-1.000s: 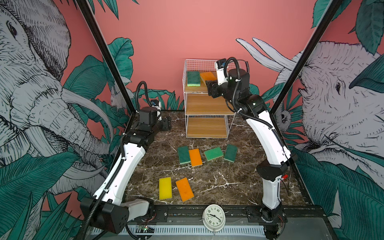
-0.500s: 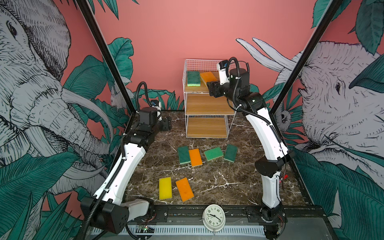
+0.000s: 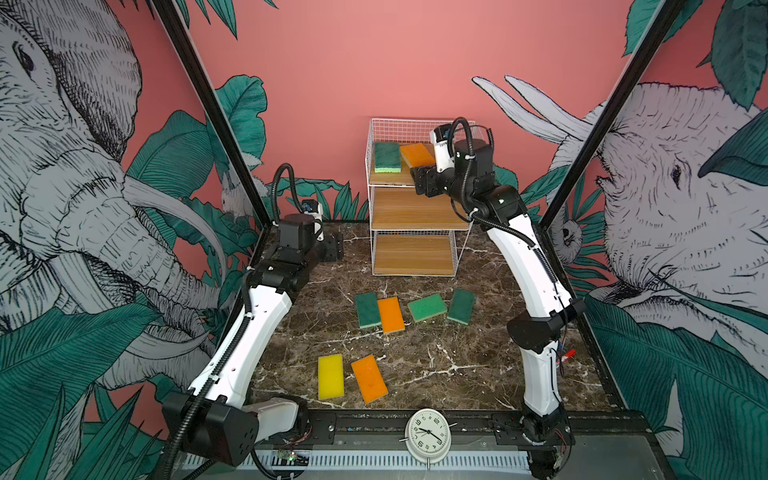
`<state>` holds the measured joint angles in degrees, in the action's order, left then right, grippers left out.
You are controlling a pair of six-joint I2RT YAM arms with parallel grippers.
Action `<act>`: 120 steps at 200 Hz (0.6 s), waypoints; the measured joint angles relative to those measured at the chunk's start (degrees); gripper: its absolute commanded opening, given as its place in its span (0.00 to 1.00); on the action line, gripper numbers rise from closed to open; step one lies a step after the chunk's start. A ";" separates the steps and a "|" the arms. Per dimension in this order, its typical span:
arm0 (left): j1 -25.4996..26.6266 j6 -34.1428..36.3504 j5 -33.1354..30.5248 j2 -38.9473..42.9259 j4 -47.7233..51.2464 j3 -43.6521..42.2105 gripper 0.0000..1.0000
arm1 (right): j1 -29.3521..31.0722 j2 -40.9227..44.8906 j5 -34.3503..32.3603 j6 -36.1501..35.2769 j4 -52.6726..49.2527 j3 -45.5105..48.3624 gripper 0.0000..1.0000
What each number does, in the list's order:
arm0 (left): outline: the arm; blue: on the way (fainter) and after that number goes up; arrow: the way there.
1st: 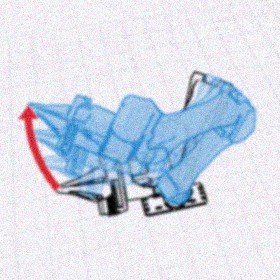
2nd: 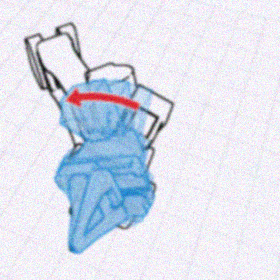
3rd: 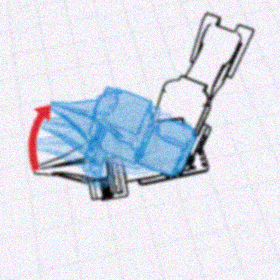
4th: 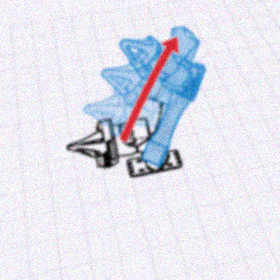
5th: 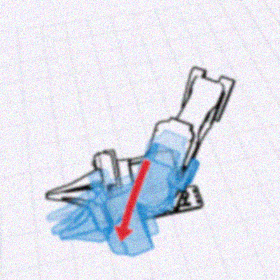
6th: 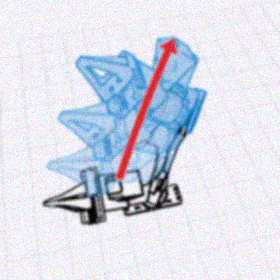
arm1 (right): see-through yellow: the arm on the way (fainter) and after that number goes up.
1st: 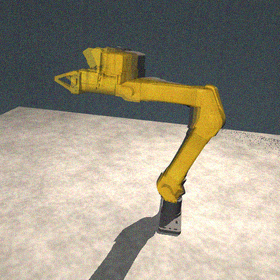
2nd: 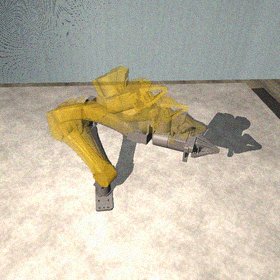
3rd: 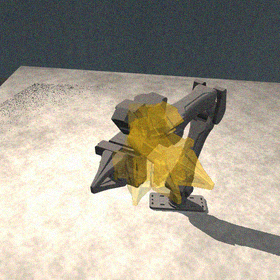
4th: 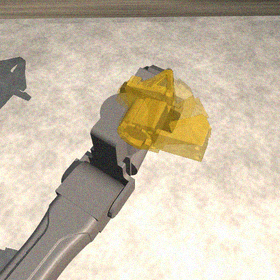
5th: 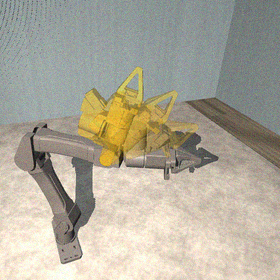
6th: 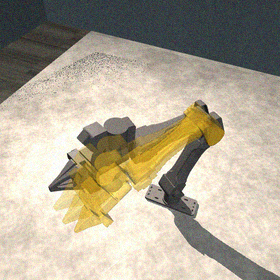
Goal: Place and organize the cleaning sponges onto the shelf
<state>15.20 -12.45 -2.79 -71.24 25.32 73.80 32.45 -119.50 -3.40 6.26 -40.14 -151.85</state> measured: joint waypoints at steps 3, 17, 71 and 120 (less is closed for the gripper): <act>0.00 0.00 0.00 -0.04 0.00 0.00 0.75 | 0.00 -0.13 0.00 0.00 0.00 0.00 0.84; 0.00 -0.02 0.02 -0.20 0.00 0.00 0.75 | -0.09 -0.68 -0.02 0.00 -0.02 0.00 0.84; -0.26 -0.02 0.22 -0.55 -0.07 0.00 0.75 | -0.26 -2.34 -0.13 -0.02 0.04 -0.35 0.85; -0.37 0.00 0.28 -1.25 -0.15 0.00 0.75 | -0.37 -2.62 -0.70 -0.11 0.20 -0.70 0.80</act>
<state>14.83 -12.45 -2.50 -72.49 25.17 73.80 32.08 -122.13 -4.10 6.15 -39.94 -152.55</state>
